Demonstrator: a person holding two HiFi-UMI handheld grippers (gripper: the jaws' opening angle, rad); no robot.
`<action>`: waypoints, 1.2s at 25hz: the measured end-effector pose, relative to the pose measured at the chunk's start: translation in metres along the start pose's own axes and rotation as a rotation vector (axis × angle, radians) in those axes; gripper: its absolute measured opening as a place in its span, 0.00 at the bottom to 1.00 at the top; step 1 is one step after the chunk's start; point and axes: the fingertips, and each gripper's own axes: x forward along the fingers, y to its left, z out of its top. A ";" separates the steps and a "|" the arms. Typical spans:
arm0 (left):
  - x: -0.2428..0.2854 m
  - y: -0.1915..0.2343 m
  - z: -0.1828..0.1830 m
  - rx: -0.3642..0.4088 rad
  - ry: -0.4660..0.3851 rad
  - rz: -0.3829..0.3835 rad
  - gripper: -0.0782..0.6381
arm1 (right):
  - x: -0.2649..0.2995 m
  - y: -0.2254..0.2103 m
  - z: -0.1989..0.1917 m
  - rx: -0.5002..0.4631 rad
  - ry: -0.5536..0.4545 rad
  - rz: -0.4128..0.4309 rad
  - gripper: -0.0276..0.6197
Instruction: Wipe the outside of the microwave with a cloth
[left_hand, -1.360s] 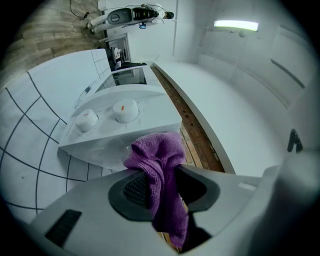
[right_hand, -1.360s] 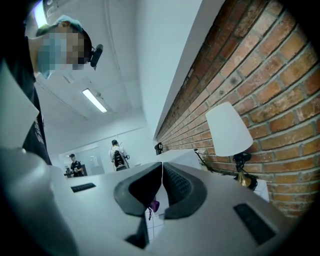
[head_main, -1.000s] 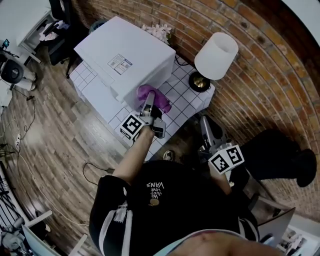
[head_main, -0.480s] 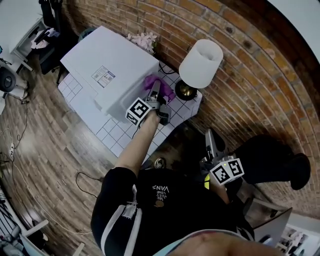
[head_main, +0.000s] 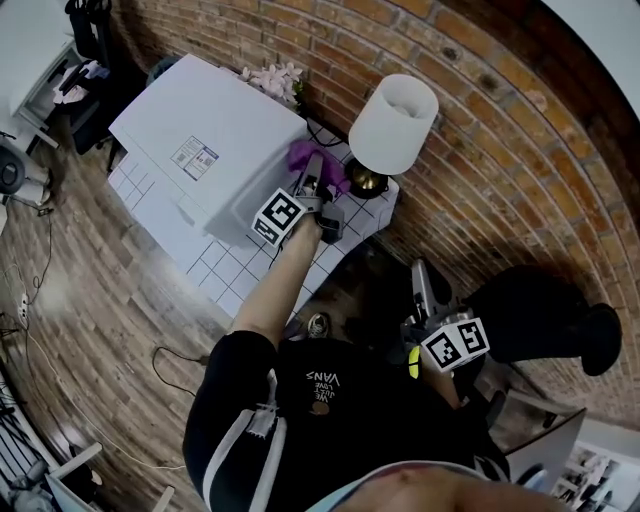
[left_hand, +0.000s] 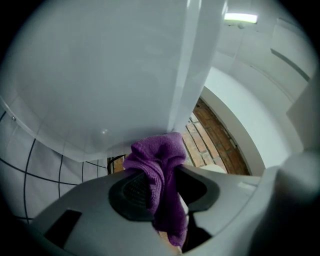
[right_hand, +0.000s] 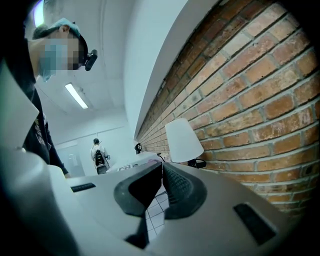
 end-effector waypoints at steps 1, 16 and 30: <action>-0.005 -0.002 -0.001 -0.001 0.007 -0.006 0.30 | 0.003 0.003 -0.001 0.001 0.001 0.011 0.05; -0.200 0.027 0.056 -0.004 -0.123 0.137 0.30 | 0.067 0.100 -0.029 0.010 0.070 0.332 0.05; -0.190 0.060 0.065 -0.014 -0.152 0.165 0.30 | 0.078 0.106 -0.034 -0.001 0.095 0.369 0.05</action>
